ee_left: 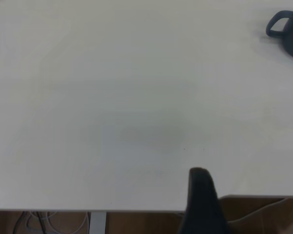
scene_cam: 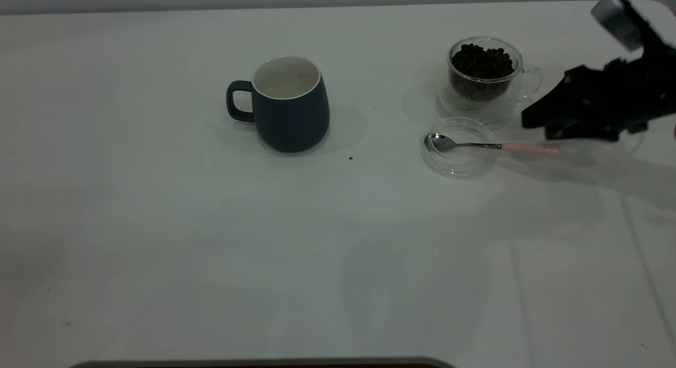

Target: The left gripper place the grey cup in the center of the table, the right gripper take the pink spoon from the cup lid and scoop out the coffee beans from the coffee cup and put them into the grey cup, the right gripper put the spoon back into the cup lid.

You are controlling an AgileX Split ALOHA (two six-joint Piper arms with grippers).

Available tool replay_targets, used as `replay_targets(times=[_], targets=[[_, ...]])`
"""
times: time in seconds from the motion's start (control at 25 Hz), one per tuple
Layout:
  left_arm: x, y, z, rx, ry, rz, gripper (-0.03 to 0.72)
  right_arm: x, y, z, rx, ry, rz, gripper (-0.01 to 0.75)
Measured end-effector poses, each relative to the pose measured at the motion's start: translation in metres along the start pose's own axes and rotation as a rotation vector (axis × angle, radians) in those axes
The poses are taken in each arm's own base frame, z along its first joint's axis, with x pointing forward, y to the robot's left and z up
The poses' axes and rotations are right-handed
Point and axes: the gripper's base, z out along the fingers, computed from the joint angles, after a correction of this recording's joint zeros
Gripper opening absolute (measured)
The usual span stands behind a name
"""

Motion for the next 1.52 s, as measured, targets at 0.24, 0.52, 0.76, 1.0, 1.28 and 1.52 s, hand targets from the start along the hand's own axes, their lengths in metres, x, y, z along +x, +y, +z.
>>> replay_targets(times=[0.24,0.52,0.76,1.0,1.28,1.52], targets=[[0.0,0.0,0.0,0.0,0.0,0.001,0.567,-0.025,0.053,-0.045,0.106,0.015,-0.098,0.506],[0.0,0.0,0.0,0.0,0.0,0.001,0.567,-0.014,0.153,-0.151,0.282,0.26,-0.173,0.506],[0.0,0.0,0.0,0.0,0.0,0.001,0.567,0.038,0.188,-0.247,0.604,0.344,-0.079,0.492],[0.0,0.0,0.0,0.0,0.0,0.001,0.567,0.104,0.204,-0.284,0.599,0.253,-0.092,0.49],[0.0,0.0,0.0,0.0,0.0,0.002,0.567,0.157,0.203,-0.284,0.535,0.071,-0.131,0.49],[0.0,0.0,0.0,0.0,0.0,0.002,0.567,0.178,0.215,-0.305,0.514,-0.139,-0.201,0.489]])
